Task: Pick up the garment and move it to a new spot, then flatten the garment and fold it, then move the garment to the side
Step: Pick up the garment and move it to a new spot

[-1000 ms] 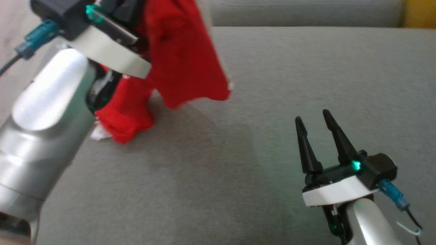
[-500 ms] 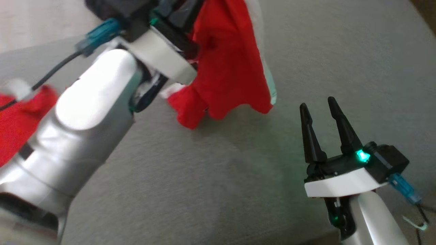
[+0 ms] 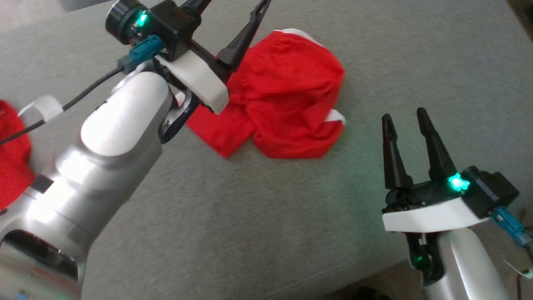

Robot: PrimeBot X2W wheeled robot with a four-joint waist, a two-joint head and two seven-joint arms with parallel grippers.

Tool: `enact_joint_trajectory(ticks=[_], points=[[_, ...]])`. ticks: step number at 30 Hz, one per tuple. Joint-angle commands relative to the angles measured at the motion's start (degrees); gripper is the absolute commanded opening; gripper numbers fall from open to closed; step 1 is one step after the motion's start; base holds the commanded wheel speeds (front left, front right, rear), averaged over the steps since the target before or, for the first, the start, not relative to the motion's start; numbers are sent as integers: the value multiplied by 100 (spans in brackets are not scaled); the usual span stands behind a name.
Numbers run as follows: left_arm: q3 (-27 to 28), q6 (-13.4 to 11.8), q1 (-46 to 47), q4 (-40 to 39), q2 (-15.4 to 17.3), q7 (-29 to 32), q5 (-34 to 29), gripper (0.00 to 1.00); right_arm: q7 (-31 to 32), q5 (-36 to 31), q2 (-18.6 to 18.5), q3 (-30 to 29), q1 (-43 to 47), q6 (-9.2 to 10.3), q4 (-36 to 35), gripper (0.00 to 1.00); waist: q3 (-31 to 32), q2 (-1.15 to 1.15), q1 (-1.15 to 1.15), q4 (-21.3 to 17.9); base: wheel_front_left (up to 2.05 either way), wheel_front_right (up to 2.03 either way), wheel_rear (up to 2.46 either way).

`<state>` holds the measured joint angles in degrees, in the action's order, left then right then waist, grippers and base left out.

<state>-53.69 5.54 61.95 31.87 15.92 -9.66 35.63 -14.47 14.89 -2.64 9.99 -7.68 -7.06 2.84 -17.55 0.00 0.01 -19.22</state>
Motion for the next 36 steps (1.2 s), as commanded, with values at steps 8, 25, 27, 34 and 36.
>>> enact_joint_trajectory(ticks=[8, 25, 27, 34, 36], points=[[77, -501, -350, -397, 530, -400, -427, 100, -52, -297, -23, -264, -18, -43, -186, 100, 726, 0, -1, 1273, 0, 0, 0], [1576, -2439, -4546, -3135, 720, -532, -805, 100, -52, -619, -23, -934, 528, -43, -9, 100, 1435, 0, -1, 2220, 0, 0, 0], [1724, -2434, -4741, -3241, 635, -532, -835, 100, -52, -597, -23, -937, 565, -43, 13, 100, 1457, 0, -1, 2210, 0, 0, 0], [2599, -1970, -5678, -3634, 231, -533, -1311, 100, -52, -520, -23, -895, 800, -43, 464, 100, 1582, 0, -1, 2196, 0, 0, 0], [2758, -1814, -5806, -3646, 107, -533, -1448, 100, -52, -549, -23, -893, 784, -43, 561, 100, 1581, 0, -1, 2198, 0, 0, 0]])
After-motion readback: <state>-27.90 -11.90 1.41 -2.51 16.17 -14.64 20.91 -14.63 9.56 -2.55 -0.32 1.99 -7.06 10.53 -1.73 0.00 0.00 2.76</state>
